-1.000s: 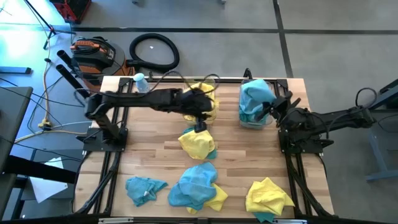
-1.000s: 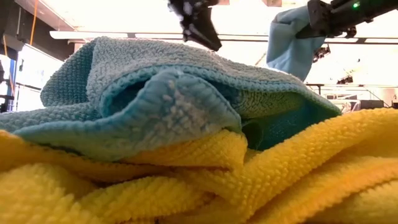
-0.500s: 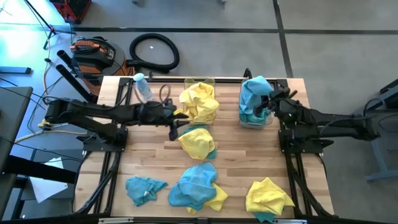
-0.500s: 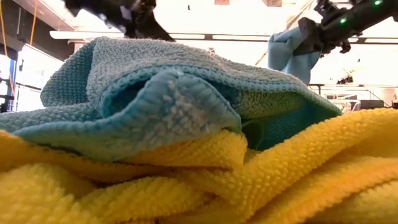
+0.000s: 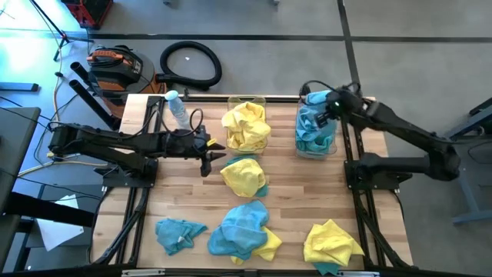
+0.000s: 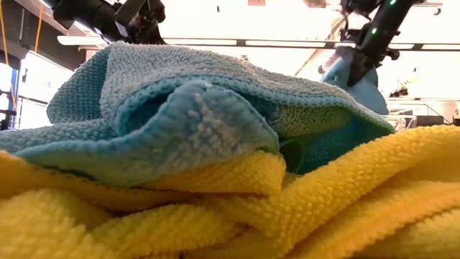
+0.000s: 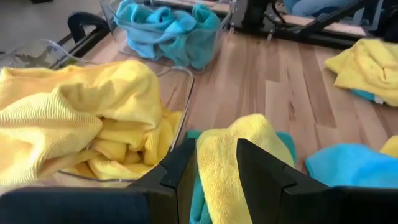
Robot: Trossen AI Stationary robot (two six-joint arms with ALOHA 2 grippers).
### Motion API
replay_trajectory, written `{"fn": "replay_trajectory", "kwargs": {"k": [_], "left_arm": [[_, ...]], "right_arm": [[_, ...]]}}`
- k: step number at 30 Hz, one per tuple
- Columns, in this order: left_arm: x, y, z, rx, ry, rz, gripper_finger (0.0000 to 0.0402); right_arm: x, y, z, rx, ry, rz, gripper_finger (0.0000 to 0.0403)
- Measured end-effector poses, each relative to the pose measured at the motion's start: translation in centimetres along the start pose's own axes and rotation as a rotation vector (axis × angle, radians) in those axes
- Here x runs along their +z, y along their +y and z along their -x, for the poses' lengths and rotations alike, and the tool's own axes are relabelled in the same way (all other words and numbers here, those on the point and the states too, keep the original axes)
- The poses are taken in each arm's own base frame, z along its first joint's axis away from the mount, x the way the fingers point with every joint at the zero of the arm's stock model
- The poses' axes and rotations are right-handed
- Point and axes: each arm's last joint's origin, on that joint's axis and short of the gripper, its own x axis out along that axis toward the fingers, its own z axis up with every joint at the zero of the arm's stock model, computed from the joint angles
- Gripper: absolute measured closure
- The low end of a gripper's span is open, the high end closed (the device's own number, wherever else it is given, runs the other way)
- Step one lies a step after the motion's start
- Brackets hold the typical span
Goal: Sort microfiber towel by color & place in baskets
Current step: Put the blue towel into the right transparent bin
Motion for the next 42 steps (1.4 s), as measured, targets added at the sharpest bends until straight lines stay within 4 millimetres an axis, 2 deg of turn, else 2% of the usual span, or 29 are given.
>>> {"fn": "replay_trajectory", "kwargs": {"k": [5, 13, 20, 23, 26, 29, 36, 42], "left_arm": [[-0.3, 0.1, 0.2, 0.005, 0.037, -0.023, 0.0296], [-0.7, 0.2, 0.4, 0.012, 0.081, -0.02, 0.0296], [-0.9, 0.2, 0.4, 0.015, 0.101, -0.004, 0.0296], [-1.0, 0.2, 0.4, 0.016, 0.107, 0.003, 0.0296], [-1.2, 0.2, 0.4, 0.02, 0.124, 0.019, 0.0296], [-1.3, 0.3, 0.4, 0.023, 0.139, 0.024, 0.0296], [-1.3, 0.3, 0.4, 0.023, 0.14, 0.024, 0.0296], [-1.3, 0.3, 0.4, 0.023, 0.14, 0.024, 0.0296]], "right_arm": [[0.4, 0.2, -3.6, 0.045, 0.202, 0.068, 0.0403], [-0.4, 1.3, -10.2, 0.049, 0.475, 0.101, 0.04], [-1.5, 2.9, -14.7, 0.163, 0.6, 0.051, 0.0366], [-1.8, 3.3, -15.7, 0.173, 0.627, 0.051, 0.0339], [-1.8, 3.2, -15.5, 0.164, 0.624, 0.056, 0.0314], [-1.2, 2.7, -14.2, 0.165, 0.579, 0.048, 0.0294], [0.1, 0.9, -9.1, 0.177, 0.424, -0.02, 0.0279], [0.2, -0.4, -5.4, 0.176, 0.33, -0.077, 0.0279]]}}
